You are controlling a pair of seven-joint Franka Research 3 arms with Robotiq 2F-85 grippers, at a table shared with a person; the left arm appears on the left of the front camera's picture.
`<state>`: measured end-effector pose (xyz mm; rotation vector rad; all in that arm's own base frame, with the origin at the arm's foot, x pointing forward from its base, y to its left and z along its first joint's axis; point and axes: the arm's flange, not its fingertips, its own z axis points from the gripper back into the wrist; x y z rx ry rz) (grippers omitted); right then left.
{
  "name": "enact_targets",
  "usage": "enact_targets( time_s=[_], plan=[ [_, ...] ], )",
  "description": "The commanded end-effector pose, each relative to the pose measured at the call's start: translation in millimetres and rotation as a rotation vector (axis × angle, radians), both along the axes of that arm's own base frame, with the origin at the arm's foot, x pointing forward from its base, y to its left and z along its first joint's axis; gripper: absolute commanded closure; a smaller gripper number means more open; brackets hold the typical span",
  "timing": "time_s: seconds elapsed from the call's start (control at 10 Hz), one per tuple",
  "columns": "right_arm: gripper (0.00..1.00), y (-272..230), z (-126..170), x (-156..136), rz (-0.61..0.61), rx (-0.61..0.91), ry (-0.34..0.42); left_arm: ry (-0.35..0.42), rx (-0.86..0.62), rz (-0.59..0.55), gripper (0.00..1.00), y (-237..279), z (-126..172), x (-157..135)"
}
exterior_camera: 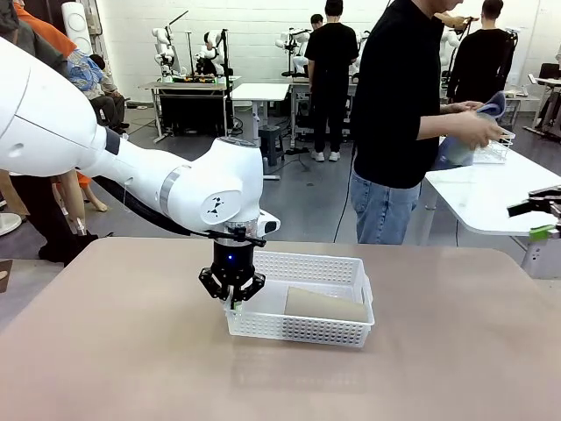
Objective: Clean and organize the cups into the basket.
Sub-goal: Pick up the Organizing basket and move it to the center of the table, then pick up the Reusable plastic cup from the right side of the table and place it inside the Organizing basket.
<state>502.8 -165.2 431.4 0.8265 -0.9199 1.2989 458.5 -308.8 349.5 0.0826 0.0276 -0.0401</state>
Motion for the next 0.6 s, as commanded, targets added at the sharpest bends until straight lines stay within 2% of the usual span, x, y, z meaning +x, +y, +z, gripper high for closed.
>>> enact_targets(
  time_s=[0.0,0.3,0.4,0.5],
  plan=[
    [0.0,-24,-12,-10,-0.064,0.063,-0.002,0.0,0.011,-0.01,1.0,1,-4,-1],
    [0.0,-65,-26,-40,-0.167,0.057,0.019,0.0,0.011,-0.01,1.0,1,-4,-1],
    [0.0,-61,-24,-42,-0.194,-0.022,0.022,0.0,0.011,-0.01,1.0,1,-4,-1],
    [0.0,-66,-23,-33,-0.14,0.033,0.043,0.0,0.011,-0.01,1.0,1,-4,-1]
  ],
)
